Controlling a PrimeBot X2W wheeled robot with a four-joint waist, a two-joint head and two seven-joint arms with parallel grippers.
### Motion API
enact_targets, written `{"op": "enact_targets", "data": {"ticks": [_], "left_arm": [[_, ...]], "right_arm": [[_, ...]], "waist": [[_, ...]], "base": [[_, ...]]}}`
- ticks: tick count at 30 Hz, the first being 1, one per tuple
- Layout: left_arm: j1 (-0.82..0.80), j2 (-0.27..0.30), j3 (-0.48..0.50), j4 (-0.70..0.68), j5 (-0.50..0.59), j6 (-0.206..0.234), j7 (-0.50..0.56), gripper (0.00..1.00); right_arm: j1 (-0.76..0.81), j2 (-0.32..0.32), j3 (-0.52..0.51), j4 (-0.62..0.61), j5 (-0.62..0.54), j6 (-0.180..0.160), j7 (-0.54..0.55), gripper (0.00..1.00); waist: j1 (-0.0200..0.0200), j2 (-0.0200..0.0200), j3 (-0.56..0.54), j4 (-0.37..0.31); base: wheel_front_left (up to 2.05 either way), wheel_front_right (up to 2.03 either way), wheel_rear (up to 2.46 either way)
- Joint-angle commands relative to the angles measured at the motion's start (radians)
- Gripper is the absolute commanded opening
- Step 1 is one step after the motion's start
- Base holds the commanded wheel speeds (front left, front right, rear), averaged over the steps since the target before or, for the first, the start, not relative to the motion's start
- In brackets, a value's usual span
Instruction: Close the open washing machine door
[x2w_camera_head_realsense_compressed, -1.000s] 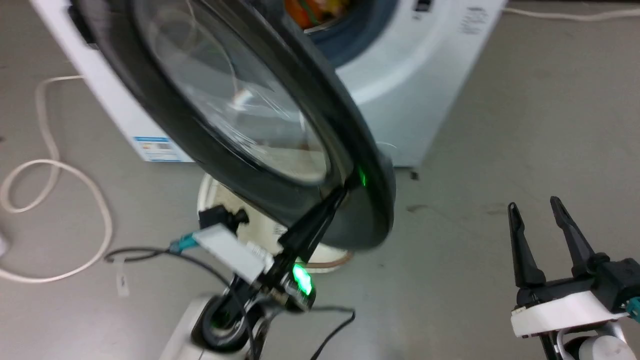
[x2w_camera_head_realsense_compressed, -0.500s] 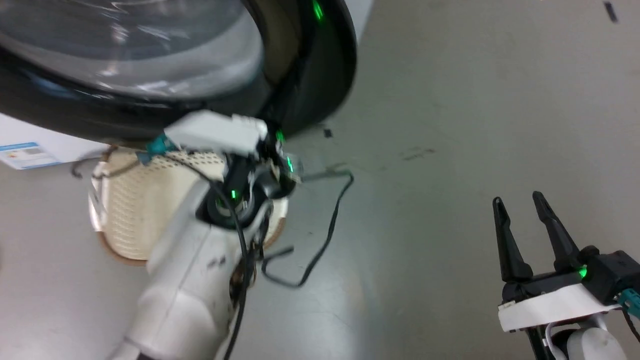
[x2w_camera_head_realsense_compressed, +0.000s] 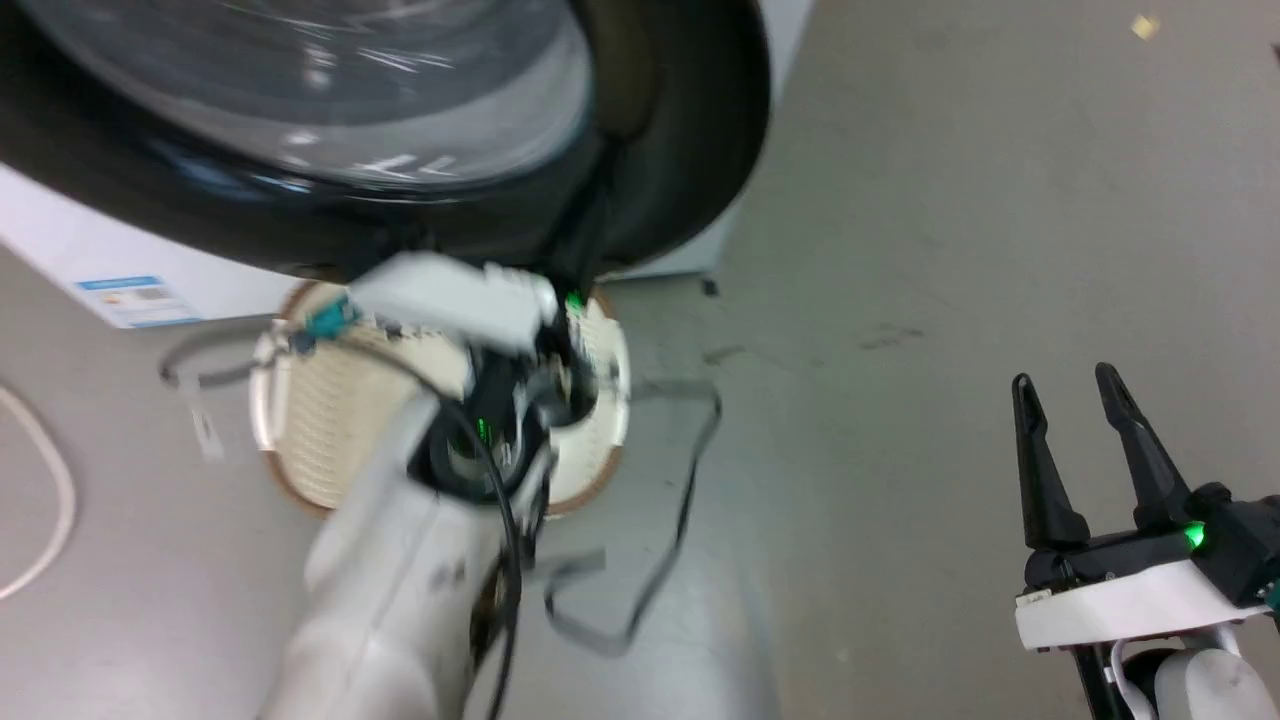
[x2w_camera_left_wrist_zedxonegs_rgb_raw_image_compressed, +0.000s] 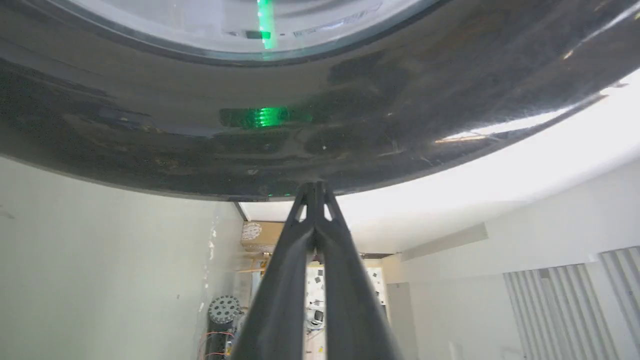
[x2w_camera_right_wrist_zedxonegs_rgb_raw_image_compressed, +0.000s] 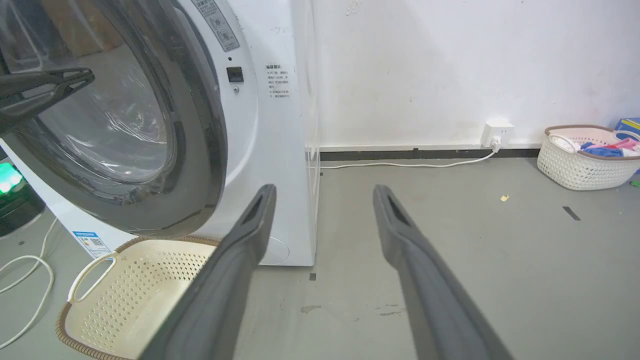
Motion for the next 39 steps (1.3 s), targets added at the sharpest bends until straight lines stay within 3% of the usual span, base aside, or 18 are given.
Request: {"op": "enact_targets", "data": {"ticks": [1, 6, 7, 8, 14, 16, 20, 24, 28, 35, 36, 37, 39], "left_arm": [[0.05, 0.008, -0.007, -0.03, 0.03, -0.004, -0.001, 0.0], [0.23, 0.088, -0.062, -0.173, 0.206, -0.004, -0.041, 0.03], [0.264, 0.114, -0.079, -0.195, 0.253, -0.004, -0.059, 0.45], [0.296, 0.141, -0.098, -0.213, 0.304, -0.004, -0.083, 1.0], [0.43, 0.287, -0.135, -0.25, 0.629, -0.002, -0.225, 1.0], [0.458, 0.312, -0.096, -0.255, 0.773, 0.031, -0.232, 1.0], [0.54, 0.292, 0.046, -0.334, 1.066, 0.11, -0.234, 1.0], [0.626, 0.266, 0.105, -0.376, 1.281, 0.174, -0.234, 1.0], [0.689, 0.248, 0.129, -0.391, 1.408, 0.205, -0.234, 1.0], [0.745, 0.207, 0.169, -0.431, 1.527, 0.203, -0.234, 1.0], [0.746, 0.201, 0.172, -0.438, 1.541, 0.197, -0.234, 1.0], [0.747, 0.197, 0.173, -0.442, 1.556, 0.192, -0.234, 1.0], [0.744, 0.188, 0.174, -0.446, 1.581, 0.181, -0.234, 1.0]], "right_arm": [[0.0, 0.003, -0.005, -0.009, -0.011, 0.001, -0.004, 1.0], [0.032, 0.003, -0.007, -0.021, -0.031, 0.001, -0.004, 1.0], [0.04, 0.003, -0.008, -0.024, -0.034, 0.001, -0.004, 1.0], [0.048, 0.003, -0.01, -0.027, -0.038, 0.001, -0.004, 1.0], [0.095, 0.003, -0.013, -0.042, -0.013, 0.001, -0.004, 1.0], [0.108, 0.003, -0.01, -0.051, -0.01, 0.001, -0.004, 1.0], [0.135, 0.003, 0.009, -0.042, 0.009, 0.001, -0.004, 1.0], [0.147, 0.003, 0.01, -0.04, -0.003, 0.001, -0.004, 1.0], [0.158, 0.003, 0.038, -0.041, -0.038, 0.001, -0.004, 1.0], [0.162, 0.003, 0.038, -0.046, -0.066, 0.001, -0.004, 1.0], [0.161, 0.003, 0.041, -0.043, -0.065, 0.001, -0.004, 0.94], [0.158, 0.003, 0.044, -0.042, -0.065, 0.001, -0.004, 0.0], [0.149, 0.003, 0.055, -0.04, -0.046, 0.001, -0.003, 0.0]], "waist": [[-0.0001, -0.0001, -0.05, 0.052], [-0.0001, -0.0001, -0.129, 0.128], [-0.0001, -0.0001, -0.145, 0.143], [-0.0001, -0.0001, -0.159, 0.157], [-0.0001, -0.0001, -0.23, 0.232], [-0.0001, -0.0001, -0.244, 0.252], [-0.0001, -0.0001, -0.264, 0.286], [-0.0001, -0.0001, -0.278, 0.311], [-0.0001, -0.0001, -0.285, 0.326], [-0.0001, -0.0001, -0.261, 0.355], [-0.0001, -0.0001, -0.255, 0.36], [-0.0001, -0.0001, -0.247, 0.364], [-0.0001, -0.0001, -0.229, 0.372]], "base": [[0.0, 0.0, 0.0], [0.0, 0.0, 0.0], [0.0, 0.0, 0.0], [0.0, 0.0, 0.0], [0.0, 0.0, 0.0], [0.0, 0.0, 0.0], [0.0, 0.0, 0.0], [0.0, 0.0, 0.0], [0.0, 0.0, 0.0], [0.0, 0.0, 0.0], [0.0, 0.0, 0.0], [0.0, 0.0, 0.0], [0.0, 0.0, 0.0]]}}
